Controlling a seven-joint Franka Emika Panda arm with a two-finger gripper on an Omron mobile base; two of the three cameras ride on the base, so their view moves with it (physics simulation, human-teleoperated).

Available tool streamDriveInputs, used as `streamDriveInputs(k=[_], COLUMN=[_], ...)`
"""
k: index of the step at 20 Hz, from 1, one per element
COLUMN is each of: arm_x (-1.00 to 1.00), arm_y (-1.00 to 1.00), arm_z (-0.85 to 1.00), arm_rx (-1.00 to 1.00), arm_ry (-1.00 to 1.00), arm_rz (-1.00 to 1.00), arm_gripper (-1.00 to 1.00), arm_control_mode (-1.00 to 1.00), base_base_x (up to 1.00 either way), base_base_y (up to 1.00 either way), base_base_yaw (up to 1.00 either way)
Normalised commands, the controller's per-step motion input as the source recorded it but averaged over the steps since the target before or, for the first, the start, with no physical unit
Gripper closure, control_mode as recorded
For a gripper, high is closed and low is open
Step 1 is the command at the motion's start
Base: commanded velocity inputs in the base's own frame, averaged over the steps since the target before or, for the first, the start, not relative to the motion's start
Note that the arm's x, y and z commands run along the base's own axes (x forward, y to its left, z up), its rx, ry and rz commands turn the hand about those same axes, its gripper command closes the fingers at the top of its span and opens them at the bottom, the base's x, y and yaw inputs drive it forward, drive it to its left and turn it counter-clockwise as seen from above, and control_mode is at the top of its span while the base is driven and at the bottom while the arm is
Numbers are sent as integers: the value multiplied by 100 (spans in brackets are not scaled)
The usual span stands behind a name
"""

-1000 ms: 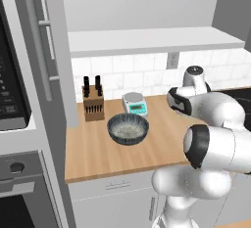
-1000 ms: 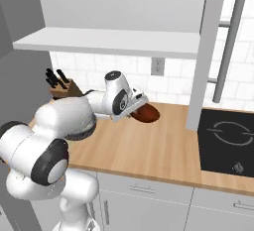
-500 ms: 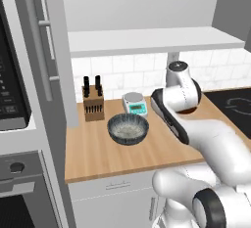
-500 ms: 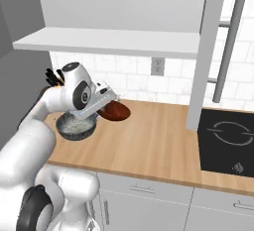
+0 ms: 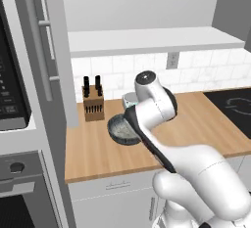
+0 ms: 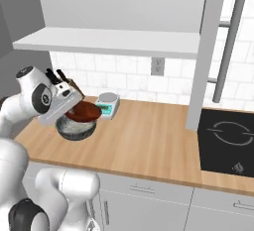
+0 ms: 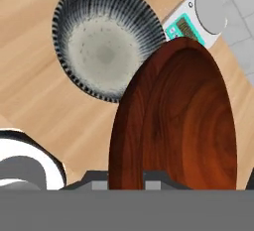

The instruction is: Pick up the bowls on the counter and stack them on top of one another in the open cabinet. Place the smaller bowl on top of the larger bowl.

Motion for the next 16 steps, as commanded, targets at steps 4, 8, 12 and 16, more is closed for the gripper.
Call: streamDriveInputs(k=[4,8,12,16], arm_x=[15,47,63,75], arm_y=[100,60,6,1], arm_z=[-24,-64,-71,-54], arm_rx=[-13,-1,0,-1], arm_ry=[-5,0,-2,-7], arm_rz=[0,-1,0,0], arm_gripper=[100,100,100,100], arm_control_mode=[-100,-100,-100,-100], base_base_x=[0,0,0,0], base_base_y=[0,0,0,0], base_base_yaw=[0,0,0,0])
